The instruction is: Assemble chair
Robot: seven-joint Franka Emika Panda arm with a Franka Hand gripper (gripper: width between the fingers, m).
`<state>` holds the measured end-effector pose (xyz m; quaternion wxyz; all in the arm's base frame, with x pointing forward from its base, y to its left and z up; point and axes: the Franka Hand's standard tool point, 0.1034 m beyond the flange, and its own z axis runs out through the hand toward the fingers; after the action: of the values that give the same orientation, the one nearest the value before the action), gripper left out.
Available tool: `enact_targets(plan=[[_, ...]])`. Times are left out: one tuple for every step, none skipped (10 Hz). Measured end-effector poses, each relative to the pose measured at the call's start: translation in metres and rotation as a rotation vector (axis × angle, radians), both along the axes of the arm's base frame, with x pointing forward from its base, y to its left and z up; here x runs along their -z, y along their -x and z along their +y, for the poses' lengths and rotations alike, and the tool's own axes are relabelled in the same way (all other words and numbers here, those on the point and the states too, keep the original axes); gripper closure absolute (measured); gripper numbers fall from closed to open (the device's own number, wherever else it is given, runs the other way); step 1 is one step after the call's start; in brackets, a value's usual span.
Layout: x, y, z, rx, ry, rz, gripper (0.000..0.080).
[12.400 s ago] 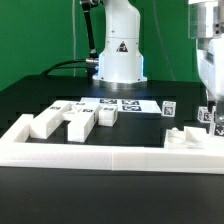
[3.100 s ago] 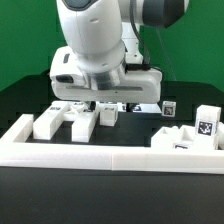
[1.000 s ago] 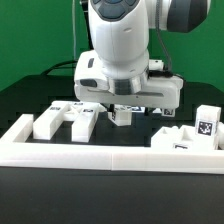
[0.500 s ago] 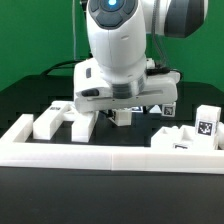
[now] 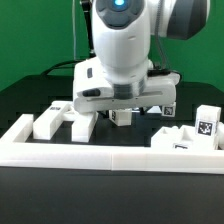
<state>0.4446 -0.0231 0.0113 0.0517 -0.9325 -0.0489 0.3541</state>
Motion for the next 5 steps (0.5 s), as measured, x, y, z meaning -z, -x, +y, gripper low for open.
enact_targets(plan=[[0.0008,0.0002,-0.0017,-0.035,0.004,0.001,0.0151],[0.0014,0.0008,-0.0005,-0.065,0.009,0.005,0.0151],[0.0026,0.0017,0.0001,-0.065,0.009,0.008,0.0151],[0.0028,0.0016,0.0004,-0.064,0.011,0.007,0.0151],[0.0031,0.0011,0.001,-0.064,0.012,0.004,0.0177]])
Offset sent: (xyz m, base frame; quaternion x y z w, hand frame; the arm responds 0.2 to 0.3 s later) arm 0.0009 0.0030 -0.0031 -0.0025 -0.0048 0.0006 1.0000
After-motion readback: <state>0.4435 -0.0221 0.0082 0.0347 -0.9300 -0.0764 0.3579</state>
